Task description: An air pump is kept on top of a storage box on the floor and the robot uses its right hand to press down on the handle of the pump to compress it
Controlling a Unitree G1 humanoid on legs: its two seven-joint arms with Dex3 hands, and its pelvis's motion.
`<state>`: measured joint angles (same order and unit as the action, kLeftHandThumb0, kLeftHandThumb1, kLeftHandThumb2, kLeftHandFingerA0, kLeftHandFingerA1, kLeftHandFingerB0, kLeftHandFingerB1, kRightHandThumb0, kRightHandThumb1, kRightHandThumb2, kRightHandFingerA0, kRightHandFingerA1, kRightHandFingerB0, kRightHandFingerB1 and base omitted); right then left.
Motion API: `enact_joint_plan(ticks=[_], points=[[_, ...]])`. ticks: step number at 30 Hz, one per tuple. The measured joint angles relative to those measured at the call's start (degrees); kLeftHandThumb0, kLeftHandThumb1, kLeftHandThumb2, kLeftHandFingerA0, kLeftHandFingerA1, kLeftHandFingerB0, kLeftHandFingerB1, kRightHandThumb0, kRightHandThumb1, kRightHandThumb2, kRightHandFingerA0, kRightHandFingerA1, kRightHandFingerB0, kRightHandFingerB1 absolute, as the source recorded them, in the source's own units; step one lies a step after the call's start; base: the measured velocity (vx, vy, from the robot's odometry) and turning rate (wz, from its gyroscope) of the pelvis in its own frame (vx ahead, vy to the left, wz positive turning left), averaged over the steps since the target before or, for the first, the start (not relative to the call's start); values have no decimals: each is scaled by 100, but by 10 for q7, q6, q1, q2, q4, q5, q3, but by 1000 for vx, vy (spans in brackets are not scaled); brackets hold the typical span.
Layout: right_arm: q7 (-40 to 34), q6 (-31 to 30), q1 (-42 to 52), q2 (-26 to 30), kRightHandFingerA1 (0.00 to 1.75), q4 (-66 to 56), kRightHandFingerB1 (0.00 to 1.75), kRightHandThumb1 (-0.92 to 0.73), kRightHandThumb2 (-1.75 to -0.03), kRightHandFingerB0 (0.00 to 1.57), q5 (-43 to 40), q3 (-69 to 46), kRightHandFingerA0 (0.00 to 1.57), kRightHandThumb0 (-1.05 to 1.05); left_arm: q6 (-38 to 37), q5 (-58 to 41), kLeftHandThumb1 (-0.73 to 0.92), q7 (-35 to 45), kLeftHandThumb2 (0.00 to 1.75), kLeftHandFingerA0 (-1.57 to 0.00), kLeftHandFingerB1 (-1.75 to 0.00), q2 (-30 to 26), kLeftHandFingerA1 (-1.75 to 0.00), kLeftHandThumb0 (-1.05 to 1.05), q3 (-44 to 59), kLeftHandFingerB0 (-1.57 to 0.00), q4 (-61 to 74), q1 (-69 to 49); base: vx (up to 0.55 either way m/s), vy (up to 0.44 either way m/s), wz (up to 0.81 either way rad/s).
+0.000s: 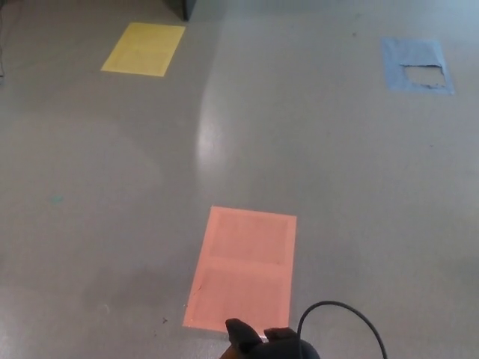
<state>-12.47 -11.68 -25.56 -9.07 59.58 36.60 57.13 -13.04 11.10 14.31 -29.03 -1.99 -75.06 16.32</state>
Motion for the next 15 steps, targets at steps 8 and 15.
enact_joint_plan(ticks=[8,15], points=[[-68,20,22,-29,7,56,8,-86,-121,0,25,2,0,-94,-12,0,81,4,65,-24,-27,3,-31,-75,-5,-17,1,-57,0,0,0],[-103,37,24,-29,8,88,9,-85,-120,0,41,-4,0,-94,-19,0,82,5,65,-25,-27,3,-31,-74,-6,-17,3,-76,0,0,0]])
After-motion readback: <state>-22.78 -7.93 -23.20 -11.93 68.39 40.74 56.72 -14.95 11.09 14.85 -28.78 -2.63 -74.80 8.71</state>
